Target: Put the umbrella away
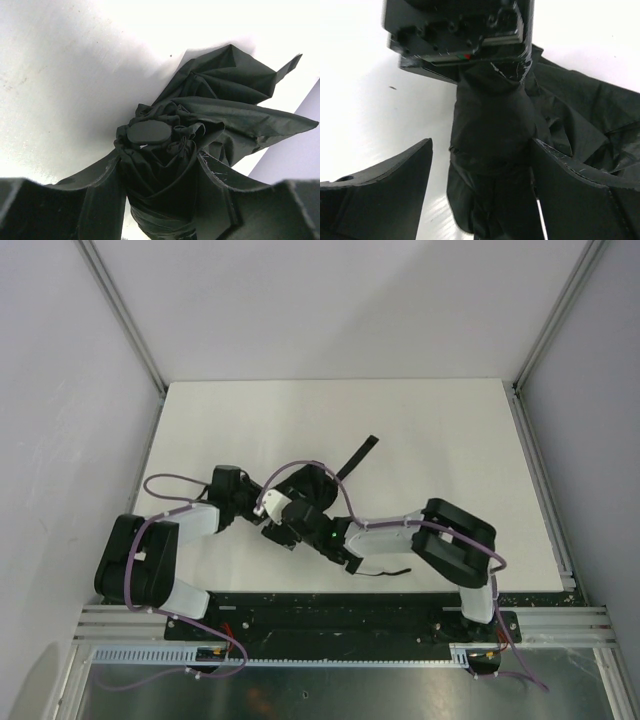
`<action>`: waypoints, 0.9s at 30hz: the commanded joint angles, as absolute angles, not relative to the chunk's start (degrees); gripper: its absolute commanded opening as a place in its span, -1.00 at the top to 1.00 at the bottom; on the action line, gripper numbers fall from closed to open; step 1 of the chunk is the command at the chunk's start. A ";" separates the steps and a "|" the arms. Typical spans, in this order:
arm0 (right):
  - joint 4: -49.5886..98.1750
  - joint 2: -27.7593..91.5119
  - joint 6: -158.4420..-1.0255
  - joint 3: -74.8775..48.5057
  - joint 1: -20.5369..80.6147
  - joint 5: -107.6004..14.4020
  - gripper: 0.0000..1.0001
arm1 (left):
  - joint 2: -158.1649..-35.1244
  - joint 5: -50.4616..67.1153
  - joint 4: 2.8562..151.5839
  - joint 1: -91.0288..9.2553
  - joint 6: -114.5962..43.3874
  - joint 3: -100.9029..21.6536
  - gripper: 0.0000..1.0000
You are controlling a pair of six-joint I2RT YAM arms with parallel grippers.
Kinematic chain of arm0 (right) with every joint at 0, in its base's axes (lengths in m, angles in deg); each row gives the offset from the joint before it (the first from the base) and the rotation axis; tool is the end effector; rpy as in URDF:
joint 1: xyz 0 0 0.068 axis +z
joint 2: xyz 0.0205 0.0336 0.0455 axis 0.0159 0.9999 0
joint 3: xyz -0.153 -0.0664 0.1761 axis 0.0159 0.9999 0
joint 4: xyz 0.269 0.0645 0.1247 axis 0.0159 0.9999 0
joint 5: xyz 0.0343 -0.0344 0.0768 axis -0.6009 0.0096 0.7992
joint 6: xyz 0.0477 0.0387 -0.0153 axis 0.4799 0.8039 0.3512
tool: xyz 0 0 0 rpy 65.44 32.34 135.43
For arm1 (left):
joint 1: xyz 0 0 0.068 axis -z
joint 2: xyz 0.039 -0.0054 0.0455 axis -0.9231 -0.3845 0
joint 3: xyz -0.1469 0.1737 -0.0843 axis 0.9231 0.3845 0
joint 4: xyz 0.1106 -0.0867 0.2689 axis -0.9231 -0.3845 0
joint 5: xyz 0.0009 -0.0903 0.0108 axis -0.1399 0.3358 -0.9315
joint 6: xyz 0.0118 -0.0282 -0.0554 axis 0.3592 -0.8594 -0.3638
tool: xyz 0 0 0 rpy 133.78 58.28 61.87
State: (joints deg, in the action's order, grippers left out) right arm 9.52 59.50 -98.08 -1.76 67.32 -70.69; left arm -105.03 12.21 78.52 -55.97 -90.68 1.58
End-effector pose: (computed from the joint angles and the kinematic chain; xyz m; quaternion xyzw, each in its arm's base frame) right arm 0.1916 0.4043 0.1128 -0.4846 0.7122 0.1168 0.4943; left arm 0.2886 -0.0688 0.0581 -0.3999 0.8434 -0.2942 0.2053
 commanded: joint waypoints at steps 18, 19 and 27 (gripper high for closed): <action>14.83 73.25 -85.49 -2.66 60.51 -54.26 1.00 | -102.77 4.14 65.33 -53.65 -82.19 -4.00 -0.34; 14.69 73.41 -84.35 -2.28 59.63 -50.73 1.00 | -101.95 4.04 65.61 -53.93 -81.36 -4.23 -0.56; 11.90 75.20 -75.95 -0.92 52.80 -30.00 1.00 | -96.07 6.99 67.56 -56.19 -79.65 -3.34 -0.99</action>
